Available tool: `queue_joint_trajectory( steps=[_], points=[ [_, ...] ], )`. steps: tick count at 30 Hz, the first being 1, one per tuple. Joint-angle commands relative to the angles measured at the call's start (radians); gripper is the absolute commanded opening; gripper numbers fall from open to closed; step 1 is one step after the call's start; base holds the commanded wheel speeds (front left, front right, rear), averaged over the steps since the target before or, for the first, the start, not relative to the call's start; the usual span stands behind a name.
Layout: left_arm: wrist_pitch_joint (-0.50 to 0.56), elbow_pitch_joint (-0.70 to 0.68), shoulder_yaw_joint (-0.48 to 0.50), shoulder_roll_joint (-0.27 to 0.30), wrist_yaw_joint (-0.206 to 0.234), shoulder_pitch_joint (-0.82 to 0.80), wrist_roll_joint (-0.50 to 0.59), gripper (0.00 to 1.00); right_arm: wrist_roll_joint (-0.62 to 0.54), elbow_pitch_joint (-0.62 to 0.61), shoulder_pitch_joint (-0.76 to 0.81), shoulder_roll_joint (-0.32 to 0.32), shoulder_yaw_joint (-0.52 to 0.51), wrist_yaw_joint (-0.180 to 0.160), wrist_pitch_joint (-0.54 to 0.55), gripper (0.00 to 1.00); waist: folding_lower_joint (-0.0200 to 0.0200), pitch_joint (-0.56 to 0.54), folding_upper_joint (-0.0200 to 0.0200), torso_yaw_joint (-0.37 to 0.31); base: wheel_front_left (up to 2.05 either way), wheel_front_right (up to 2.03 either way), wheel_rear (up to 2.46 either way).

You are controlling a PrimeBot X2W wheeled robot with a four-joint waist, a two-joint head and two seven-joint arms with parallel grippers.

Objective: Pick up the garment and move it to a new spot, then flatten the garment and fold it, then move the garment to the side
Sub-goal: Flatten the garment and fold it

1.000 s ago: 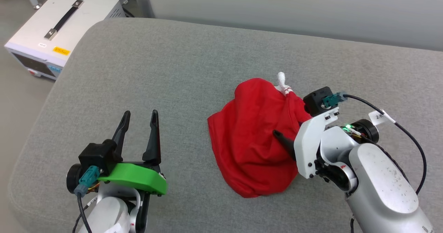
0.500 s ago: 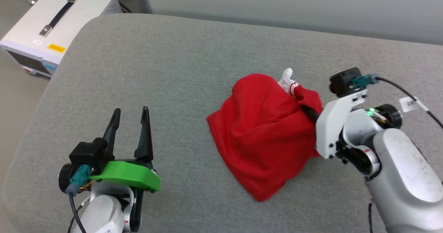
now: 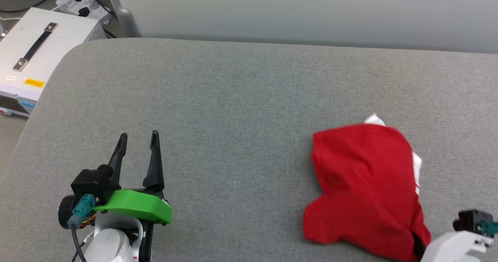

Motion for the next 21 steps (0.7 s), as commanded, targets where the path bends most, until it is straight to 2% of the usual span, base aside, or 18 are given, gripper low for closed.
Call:
queue_joint_trajectory(
  steps=[1,3,4,5,6,7,8,10,15,16,21],
  points=[
    [0.000,0.002,0.002,0.010,0.003,0.010,0.001,1.00,0.015,0.014,0.039,0.008,-0.013,0.000,-0.010,0.00,0.0000,-0.004,-0.0001,-0.005,0.00,0.00,0.00],
    [0.002,0.003,0.004,0.012,0.005,0.013,-0.002,1.00,0.025,0.036,0.082,0.015,-0.004,0.000,-0.015,0.00,0.0000,-0.003,-0.0001,-0.007,0.00,0.00,0.00],
    [0.004,0.004,0.004,0.013,0.005,0.014,-0.003,1.00,0.034,0.043,0.095,0.017,0.007,0.000,-0.023,0.10,0.0000,-0.001,-0.0001,-0.008,0.00,0.00,0.00],
    [0.005,0.005,0.003,0.014,0.006,0.015,-0.004,1.00,0.046,0.044,0.100,0.017,0.019,0.000,-0.040,0.33,0.0000,0.000,-0.0001,-0.009,0.00,0.00,0.00],
    [0.007,0.009,0.002,0.015,0.007,0.021,-0.007,1.00,0.061,0.034,0.089,0.018,0.039,0.000,-0.132,1.00,0.0000,-0.001,-0.0001,-0.014,0.00,0.00,0.00],
    [0.008,0.010,0.000,0.014,0.007,0.022,-0.007,1.00,0.064,0.026,0.081,0.018,0.043,0.000,-0.163,1.00,0.0000,-0.003,-0.0001,-0.014,0.00,0.00,0.00],
    [0.011,0.015,-0.008,0.013,0.005,0.024,-0.008,1.00,0.051,-0.014,0.052,0.018,0.035,0.000,-0.298,1.00,0.0000,-0.008,-0.0001,-0.010,0.00,0.00,0.00],
    [0.022,0.025,-0.018,0.011,-0.002,0.026,-0.017,1.00,0.002,-0.053,0.033,0.018,0.017,0.000,-0.431,1.00,0.0000,-0.020,-0.0001,-0.006,0.00,0.00,0.00],
    [0.023,0.034,-0.023,0.014,0.001,0.034,-0.017,1.00,-0.108,-0.104,0.022,0.018,0.008,0.000,-0.488,1.00,0.0000,-0.041,-0.0001,-0.006,0.00,0.00,0.00],
    [0.031,0.033,-0.030,0.019,0.000,0.038,-0.015,1.00,-0.173,-0.145,0.021,0.018,0.013,0.000,-0.486,1.00,0.0000,-0.051,-0.0001,-0.010,0.00,0.00,0.00],
    [0.063,0.029,-0.061,0.026,-0.013,0.027,-0.006,1.00,-0.213,-0.223,0.030,0.018,0.051,0.000,-0.466,1.00,0.0000,-0.060,-0.0001,-0.033,0.00,0.00,0.00]
  ],
)
